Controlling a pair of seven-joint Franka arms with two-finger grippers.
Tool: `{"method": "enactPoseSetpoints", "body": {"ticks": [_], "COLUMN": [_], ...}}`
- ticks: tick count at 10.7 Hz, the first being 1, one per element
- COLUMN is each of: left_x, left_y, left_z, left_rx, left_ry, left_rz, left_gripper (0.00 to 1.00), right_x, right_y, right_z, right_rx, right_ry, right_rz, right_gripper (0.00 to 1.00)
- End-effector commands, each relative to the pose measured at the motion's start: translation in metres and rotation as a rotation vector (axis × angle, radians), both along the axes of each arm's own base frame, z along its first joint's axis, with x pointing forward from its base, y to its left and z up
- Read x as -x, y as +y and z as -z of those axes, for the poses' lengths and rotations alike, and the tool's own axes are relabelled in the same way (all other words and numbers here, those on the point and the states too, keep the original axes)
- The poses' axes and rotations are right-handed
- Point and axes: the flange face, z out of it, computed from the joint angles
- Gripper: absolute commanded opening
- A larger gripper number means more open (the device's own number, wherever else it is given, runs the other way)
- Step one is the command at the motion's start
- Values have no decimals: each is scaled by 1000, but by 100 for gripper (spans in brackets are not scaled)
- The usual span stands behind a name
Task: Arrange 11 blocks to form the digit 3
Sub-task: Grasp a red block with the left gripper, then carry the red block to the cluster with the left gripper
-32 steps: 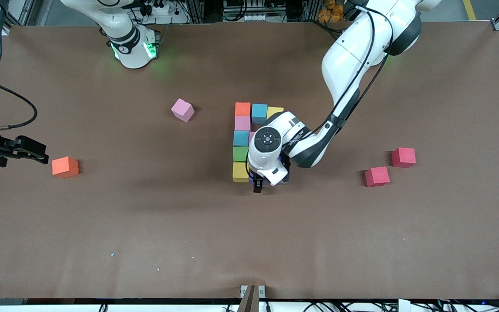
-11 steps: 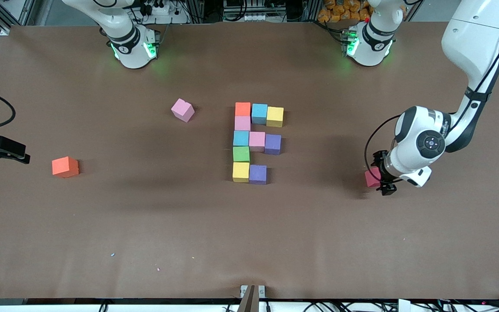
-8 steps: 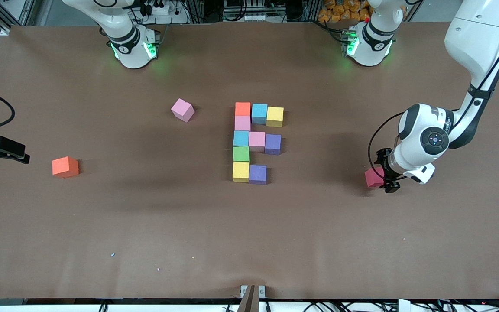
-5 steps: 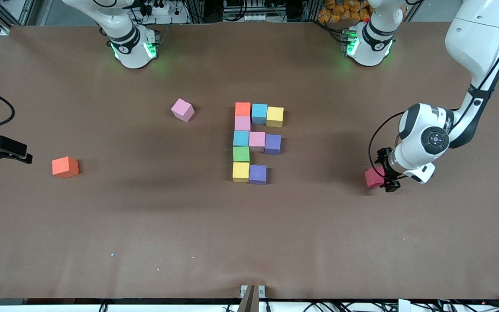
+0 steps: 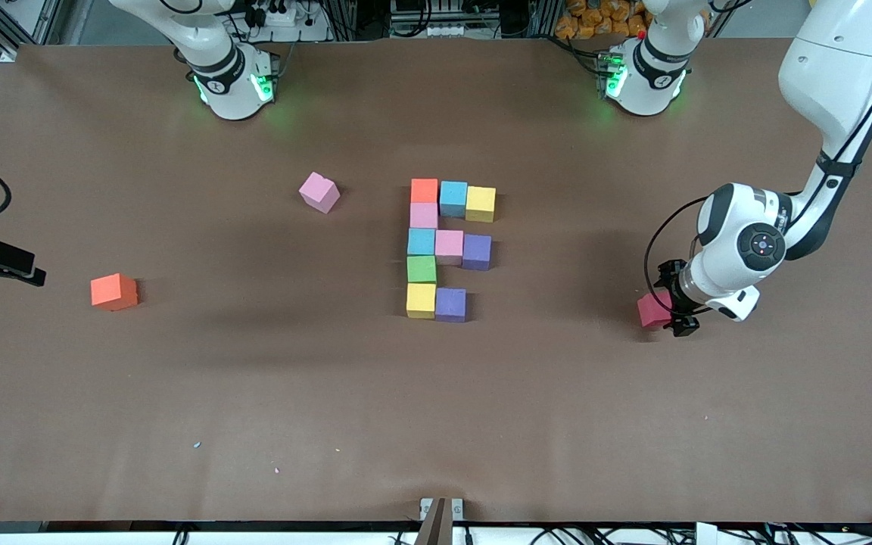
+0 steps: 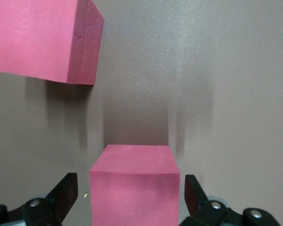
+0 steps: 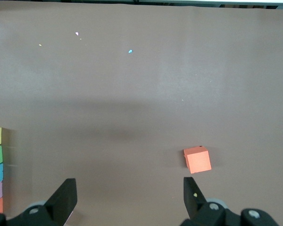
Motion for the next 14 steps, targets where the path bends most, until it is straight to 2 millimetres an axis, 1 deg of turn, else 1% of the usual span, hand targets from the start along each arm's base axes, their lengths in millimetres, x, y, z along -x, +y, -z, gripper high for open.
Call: {"method": "enactPoseSetpoints", "body": {"ticks": [1,2,3,4,5,6,7,8,10,11,12,13,14], "left_x": [-1,-1,-5,-6,-6,-7,-7,-12,-18,-20,-27,-35,-41], "left_y": [0,2,5,5,5,2,-8,-26,-62,-91,-114,-142,-174], "left_z": [4,6,7,7,7,5,4,-4,-16,-24,-31,-37,-44], "left_rx": [3,4,6,7,7,7,8,9,9,-2,-9,-9,1], "left_ry": [-9,-5,-7,-9,-9,-13,-16,-33,-50,-35,-6,10,8], "left_rz": [13,1,-5,-6,-4,-2,16,45,84,119,140,133,124], "left_gripper": [100,98,56,26,16,15,15,15,15,15,15,15,15], "right_x": [7,6,6,6,6,6,7,7,8,8,8,8,8], "right_y": [3,3,4,4,4,3,0,-2,2,1,1,1,2], "right_z": [-7,-5,-5,-6,-6,-6,-6,-7,-6,-6,-6,-6,-5], "right_rx": [-22,-20,-22,-22,-22,-22,-20,-20,-21,-21,-21,-21,-21], "right_ry": [0,3,4,3,3,3,3,1,10,12,14,14,15], "right_rz": [-3,-3,-5,-5,-5,-3,0,3,-4,-2,-2,-2,-4], "right_gripper": [100,100,100,100,100,100,100,100,100,100,100,100,100]}}
